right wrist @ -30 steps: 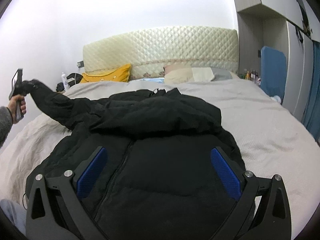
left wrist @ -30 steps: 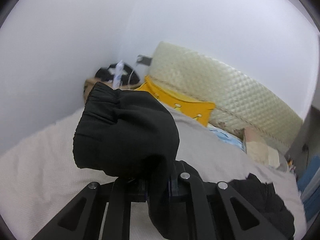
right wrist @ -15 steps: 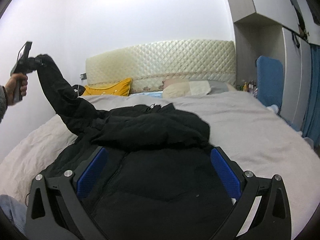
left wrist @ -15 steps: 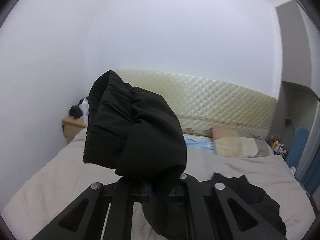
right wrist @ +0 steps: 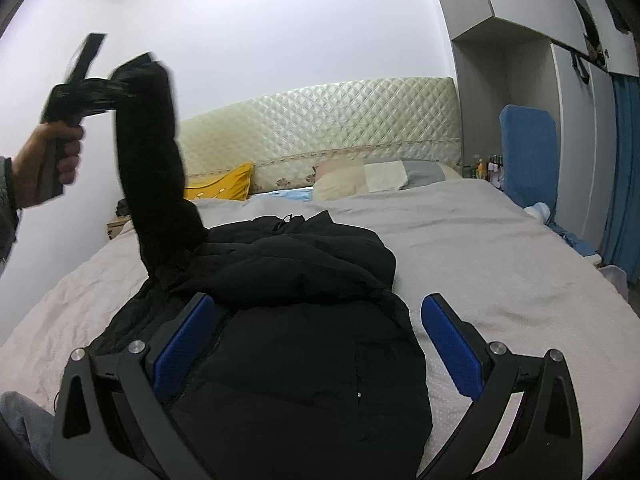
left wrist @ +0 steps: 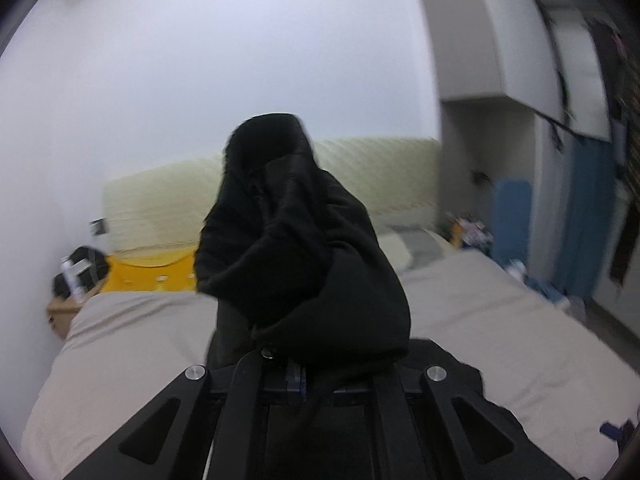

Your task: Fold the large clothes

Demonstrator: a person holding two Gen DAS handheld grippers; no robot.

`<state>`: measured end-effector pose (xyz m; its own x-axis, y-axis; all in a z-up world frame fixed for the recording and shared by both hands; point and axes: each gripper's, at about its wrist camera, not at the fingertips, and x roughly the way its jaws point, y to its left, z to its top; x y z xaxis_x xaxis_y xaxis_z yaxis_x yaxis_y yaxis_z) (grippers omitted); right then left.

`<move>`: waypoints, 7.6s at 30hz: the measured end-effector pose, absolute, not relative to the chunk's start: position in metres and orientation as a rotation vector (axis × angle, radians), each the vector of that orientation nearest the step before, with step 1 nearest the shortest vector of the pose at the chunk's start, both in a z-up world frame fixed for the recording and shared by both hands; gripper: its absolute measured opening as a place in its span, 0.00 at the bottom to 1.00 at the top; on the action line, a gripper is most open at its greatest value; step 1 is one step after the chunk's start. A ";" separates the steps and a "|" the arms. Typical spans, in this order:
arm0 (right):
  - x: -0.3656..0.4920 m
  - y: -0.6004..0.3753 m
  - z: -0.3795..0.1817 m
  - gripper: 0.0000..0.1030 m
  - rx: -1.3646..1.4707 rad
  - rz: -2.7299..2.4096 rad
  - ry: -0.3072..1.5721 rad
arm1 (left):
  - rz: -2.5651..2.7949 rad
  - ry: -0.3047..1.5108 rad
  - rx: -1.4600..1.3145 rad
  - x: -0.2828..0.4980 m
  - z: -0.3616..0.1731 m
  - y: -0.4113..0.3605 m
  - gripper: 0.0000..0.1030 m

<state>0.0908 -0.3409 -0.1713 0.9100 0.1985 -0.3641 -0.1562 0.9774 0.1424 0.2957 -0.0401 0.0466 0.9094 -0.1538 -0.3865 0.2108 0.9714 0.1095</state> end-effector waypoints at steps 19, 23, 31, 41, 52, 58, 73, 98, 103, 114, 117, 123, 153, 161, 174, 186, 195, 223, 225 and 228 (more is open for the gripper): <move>0.113 -0.386 -0.199 1.00 0.262 0.143 0.489 | -0.334 0.685 0.284 0.384 -0.210 -0.233 0.05; 0.116 -0.391 -0.203 1.00 0.282 0.143 0.493 | -0.329 0.707 0.274 0.389 -0.241 -0.229 0.05; 0.122 -0.391 -0.209 1.00 0.296 0.140 0.518 | -0.327 0.768 0.303 0.391 -0.259 -0.233 0.05; 0.122 -0.393 -0.207 1.00 0.284 0.123 0.488 | -0.320 0.813 0.239 0.368 -0.234 -0.224 0.42; 0.118 -0.371 -0.201 1.00 0.218 0.157 0.462 | -0.277 0.670 0.142 0.296 -0.171 -0.150 0.82; 0.134 -0.353 -0.178 1.00 0.226 0.211 0.448 | -0.207 0.610 0.074 0.295 -0.141 -0.084 0.82; 0.362 -0.282 -0.193 0.88 0.144 0.230 0.534 | -0.048 0.674 0.045 0.427 -0.183 -0.001 0.82; 0.446 -0.251 -0.294 0.92 0.031 0.196 0.608 | -0.116 0.638 0.017 0.488 -0.278 0.005 0.91; 0.456 -0.250 -0.304 0.92 0.045 0.201 0.628 | -0.106 0.627 0.019 0.491 -0.284 0.004 0.91; 0.419 -0.257 -0.272 0.92 0.048 0.202 0.634 | -0.073 0.650 0.043 0.446 -0.240 0.010 0.91; 0.388 -0.264 -0.251 0.92 0.047 0.191 0.600 | -0.061 0.617 0.006 0.411 -0.214 0.017 0.91; 0.314 -0.278 -0.212 0.93 0.065 0.198 0.560 | -0.050 0.588 -0.052 0.342 -0.171 0.021 0.91; 0.102 -0.347 -0.223 0.98 0.179 0.145 0.726 | -0.076 0.741 -0.133 0.132 -0.222 0.054 0.96; 0.127 -0.383 -0.259 0.98 0.366 0.025 0.863 | -0.029 0.863 -0.256 0.147 -0.259 0.087 0.96; 0.124 -0.459 -0.319 0.98 0.783 -0.288 1.007 | 0.126 0.979 -0.311 0.150 -0.290 0.118 0.96; 0.134 -0.427 -0.351 1.00 0.991 0.034 1.141 | 0.223 1.040 -0.246 0.147 -0.305 0.119 0.96; 0.132 -0.403 -0.320 1.00 0.981 0.255 1.024 | 0.251 1.058 -0.253 0.145 -0.308 0.122 0.96; 0.130 -0.393 -0.279 0.08 0.800 0.320 0.861 | 0.197 1.119 -0.841 0.129 -0.347 0.210 0.96; 0.131 -0.391 -0.285 0.08 0.799 0.309 0.876 | 0.176 1.139 -0.834 0.134 -0.350 0.205 0.96; 0.131 -0.395 -0.295 0.08 0.809 0.283 0.924 | 0.093 1.154 -0.859 0.139 -0.356 0.199 0.96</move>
